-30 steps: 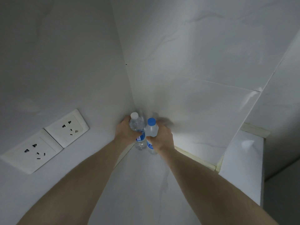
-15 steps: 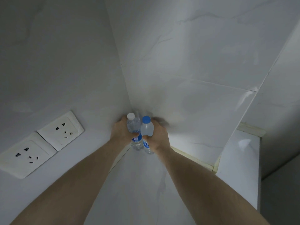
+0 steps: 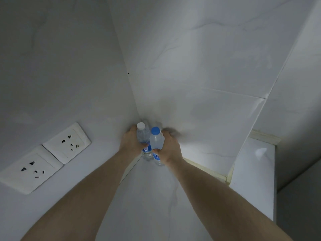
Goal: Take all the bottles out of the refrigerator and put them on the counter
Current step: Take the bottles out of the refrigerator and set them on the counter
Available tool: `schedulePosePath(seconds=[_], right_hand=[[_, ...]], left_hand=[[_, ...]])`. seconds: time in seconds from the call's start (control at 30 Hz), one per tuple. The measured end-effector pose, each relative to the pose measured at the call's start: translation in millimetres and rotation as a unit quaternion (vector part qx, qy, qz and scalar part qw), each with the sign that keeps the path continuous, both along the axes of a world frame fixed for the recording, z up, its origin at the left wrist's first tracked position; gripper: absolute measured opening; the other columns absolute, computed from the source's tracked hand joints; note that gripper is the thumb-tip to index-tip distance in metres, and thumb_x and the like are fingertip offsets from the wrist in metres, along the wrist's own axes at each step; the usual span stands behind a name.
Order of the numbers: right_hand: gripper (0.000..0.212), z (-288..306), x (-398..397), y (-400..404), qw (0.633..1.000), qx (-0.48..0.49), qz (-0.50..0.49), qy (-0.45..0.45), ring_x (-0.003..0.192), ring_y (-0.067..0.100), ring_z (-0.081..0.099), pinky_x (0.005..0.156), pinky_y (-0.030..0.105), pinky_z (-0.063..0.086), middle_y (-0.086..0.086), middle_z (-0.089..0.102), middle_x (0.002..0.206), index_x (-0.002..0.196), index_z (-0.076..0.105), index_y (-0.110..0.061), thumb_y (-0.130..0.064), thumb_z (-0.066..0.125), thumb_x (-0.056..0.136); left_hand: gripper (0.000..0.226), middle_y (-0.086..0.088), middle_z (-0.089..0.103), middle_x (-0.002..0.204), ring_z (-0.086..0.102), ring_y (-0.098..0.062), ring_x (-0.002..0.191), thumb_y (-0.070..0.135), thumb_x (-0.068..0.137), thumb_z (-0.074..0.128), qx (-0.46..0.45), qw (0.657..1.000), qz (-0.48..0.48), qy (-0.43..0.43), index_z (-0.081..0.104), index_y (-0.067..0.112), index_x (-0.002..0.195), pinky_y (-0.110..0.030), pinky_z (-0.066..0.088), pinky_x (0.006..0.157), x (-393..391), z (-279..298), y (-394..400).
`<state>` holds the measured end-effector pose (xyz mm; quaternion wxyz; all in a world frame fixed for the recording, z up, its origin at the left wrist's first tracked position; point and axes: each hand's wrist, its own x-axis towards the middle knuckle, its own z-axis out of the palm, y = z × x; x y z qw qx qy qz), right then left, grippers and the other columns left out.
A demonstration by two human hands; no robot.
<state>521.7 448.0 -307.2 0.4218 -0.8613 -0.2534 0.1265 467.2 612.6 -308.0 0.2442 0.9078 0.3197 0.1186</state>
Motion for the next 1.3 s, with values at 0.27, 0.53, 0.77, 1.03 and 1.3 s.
schedulePosePath(seconds=[0.27,0.53,0.77,1.03,1.3], right_hand=[[0.060,27.1,-36.9,-65.6,1.000,-0.011,0.018,-0.003,0.129,0.023,0.051,0.101,0.027,0.038,0.003,0.055,0.141,0.143,0.047,-0.018,-0.014,0.073,0.089],[0.064,63.5,-113.8,-192.7,0.997,-0.068,0.039,-0.018,0.146,0.015,0.034,0.118,0.024,0.023,-0.006,0.035,0.161,0.158,0.028,-0.022,-0.022,0.057,0.100],[0.062,125.9,-203.8,-362.8,0.998,-0.041,0.023,-0.028,0.151,0.004,0.019,0.119,0.017,0.012,-0.016,0.023,0.164,0.159,0.027,-0.030,-0.032,0.054,0.103],[0.049,191.7,-288.1,-526.1,0.998,-0.026,-0.046,-0.034,0.137,0.004,0.042,0.115,0.027,0.035,-0.020,0.043,0.152,0.146,0.048,-0.035,-0.030,0.060,0.099],[0.036,251.0,-330.5,-653.6,0.976,0.015,-0.196,-0.091,0.129,-0.006,0.045,0.112,0.032,0.041,-0.034,0.051,0.136,0.134,0.056,-0.043,-0.037,0.061,0.098]], left_hand=[[0.069,-0.009,0.051,0.136,0.050,-0.034,0.120,-0.004,0.073,0.066,0.083,0.995,-0.021,-0.053,0.049,0.011,0.138,-0.042,0.046,0.093,-60.5,30.9,-42.1],[0.072,-0.003,0.046,0.147,0.045,-0.027,0.132,-0.012,0.076,0.055,0.066,0.991,-0.101,-0.060,0.050,0.016,0.143,-0.020,0.022,0.111,-156.5,65.0,-154.3],[0.049,0.007,0.037,0.155,0.032,-0.014,0.141,0.005,0.095,0.056,0.013,0.980,-0.178,-0.089,0.052,0.026,0.140,-0.024,0.021,0.114,-241.7,128.0,-300.3],[0.042,0.019,0.037,0.151,0.034,-0.002,0.138,0.012,0.099,0.056,-0.030,0.952,-0.279,-0.125,0.052,0.033,0.135,-0.022,0.024,0.112,-308.4,191.2,-454.3],[0.040,0.033,0.034,0.146,0.032,0.010,0.133,0.021,0.099,0.055,-0.016,0.896,-0.419,-0.147,0.049,0.043,0.132,-0.014,0.026,0.104,-311.9,254.0,-569.0]])
